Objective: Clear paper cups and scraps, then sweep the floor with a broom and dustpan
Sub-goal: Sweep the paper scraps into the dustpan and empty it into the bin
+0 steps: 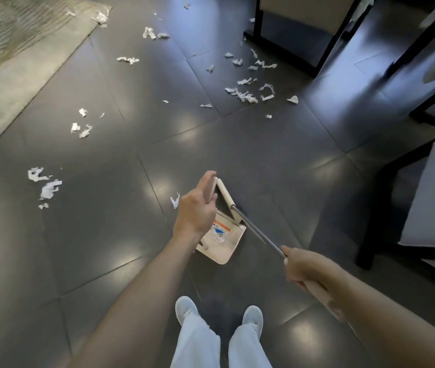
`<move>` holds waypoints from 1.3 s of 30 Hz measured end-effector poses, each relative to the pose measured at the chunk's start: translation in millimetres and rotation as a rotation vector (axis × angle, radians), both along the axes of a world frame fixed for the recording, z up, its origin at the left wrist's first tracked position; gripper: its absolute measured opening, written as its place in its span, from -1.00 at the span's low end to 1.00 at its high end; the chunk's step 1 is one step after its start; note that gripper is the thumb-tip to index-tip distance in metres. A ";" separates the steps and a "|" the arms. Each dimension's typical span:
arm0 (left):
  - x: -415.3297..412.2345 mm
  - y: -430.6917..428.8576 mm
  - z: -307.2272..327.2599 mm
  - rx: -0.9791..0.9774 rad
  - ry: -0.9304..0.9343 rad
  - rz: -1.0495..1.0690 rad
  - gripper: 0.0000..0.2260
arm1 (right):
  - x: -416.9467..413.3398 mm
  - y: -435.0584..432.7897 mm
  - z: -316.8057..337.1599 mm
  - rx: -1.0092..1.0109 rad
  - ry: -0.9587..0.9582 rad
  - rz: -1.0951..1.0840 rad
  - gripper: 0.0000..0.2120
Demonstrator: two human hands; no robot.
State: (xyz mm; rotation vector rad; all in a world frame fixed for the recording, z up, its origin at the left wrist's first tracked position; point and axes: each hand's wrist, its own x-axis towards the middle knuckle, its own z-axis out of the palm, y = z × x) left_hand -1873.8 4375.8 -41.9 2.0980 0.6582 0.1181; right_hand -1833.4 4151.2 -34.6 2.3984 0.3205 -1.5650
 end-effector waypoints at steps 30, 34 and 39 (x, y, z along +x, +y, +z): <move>-159.3 146.1 7.1 0.004 -0.033 0.478 -0.62 | -39.0 204.2 4.7 0.098 -0.158 0.386 -0.45; -146.5 151.8 9.7 -0.008 -0.037 0.440 -0.65 | -69.9 204.4 -3.3 0.095 -0.004 0.383 -0.31; -145.7 159.8 12.5 -0.039 -0.036 0.402 -0.67 | -70.7 196.4 25.4 0.152 0.141 0.284 -0.45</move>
